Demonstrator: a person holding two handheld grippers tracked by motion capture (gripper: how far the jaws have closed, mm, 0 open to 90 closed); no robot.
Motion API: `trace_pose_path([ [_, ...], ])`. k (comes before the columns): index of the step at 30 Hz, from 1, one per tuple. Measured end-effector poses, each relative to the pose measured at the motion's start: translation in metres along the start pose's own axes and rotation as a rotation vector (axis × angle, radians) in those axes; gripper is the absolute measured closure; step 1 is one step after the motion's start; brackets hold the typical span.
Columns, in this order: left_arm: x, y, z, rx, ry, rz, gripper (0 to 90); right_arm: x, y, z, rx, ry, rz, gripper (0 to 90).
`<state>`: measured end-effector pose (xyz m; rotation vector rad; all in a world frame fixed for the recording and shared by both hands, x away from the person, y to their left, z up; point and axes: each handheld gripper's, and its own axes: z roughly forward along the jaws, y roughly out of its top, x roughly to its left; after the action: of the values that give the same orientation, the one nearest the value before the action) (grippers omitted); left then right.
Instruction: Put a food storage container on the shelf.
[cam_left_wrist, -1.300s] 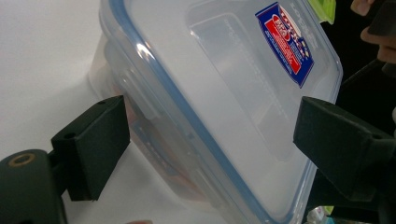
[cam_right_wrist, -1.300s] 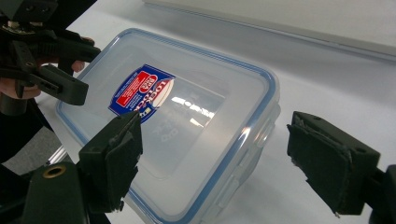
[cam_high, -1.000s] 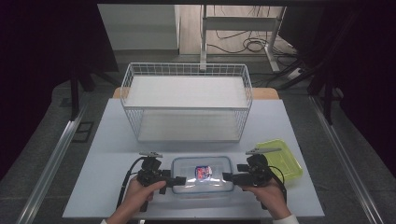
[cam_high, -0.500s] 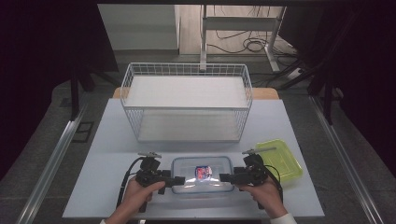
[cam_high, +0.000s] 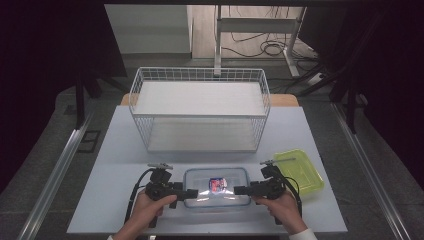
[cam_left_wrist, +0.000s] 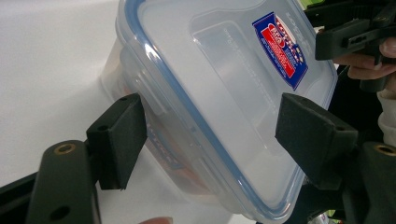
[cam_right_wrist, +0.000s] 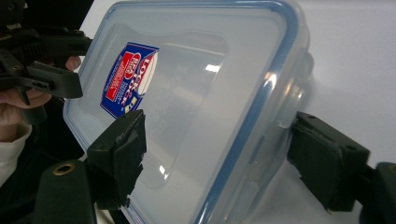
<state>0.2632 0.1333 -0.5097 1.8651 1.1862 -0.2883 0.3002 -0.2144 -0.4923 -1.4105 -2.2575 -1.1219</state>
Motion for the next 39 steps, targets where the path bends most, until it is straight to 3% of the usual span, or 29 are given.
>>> trace_pose_path([
  [5, -0.003, -0.001, -0.001, -0.01, 0.009, 0.012, 26.1, -0.004, -0.002, -0.004, -0.019, 0.023, 0.024, 27.6],
  [9, -0.006, -0.004, -0.005, -0.022, 0.018, 0.03, 28.4, -0.003, -0.003, -0.007, -0.024, 0.023, 0.007, 30.0],
  [14, -0.011, -0.007, -0.009, -0.044, 0.025, 0.051, 33.0, -0.005, -0.008, -0.013, -0.05, 0.055, -0.015, 35.8],
  [30, -0.012, -0.018, -0.017, -0.101, -0.006, 0.048, 43.4, -0.005, -0.02, -0.024, -0.085, 0.094, -0.055, 43.2],
  [39, -0.012, -0.022, -0.021, -0.127, -0.021, 0.044, 47.8, -0.005, -0.024, -0.027, -0.104, 0.114, -0.042, 47.2],
])
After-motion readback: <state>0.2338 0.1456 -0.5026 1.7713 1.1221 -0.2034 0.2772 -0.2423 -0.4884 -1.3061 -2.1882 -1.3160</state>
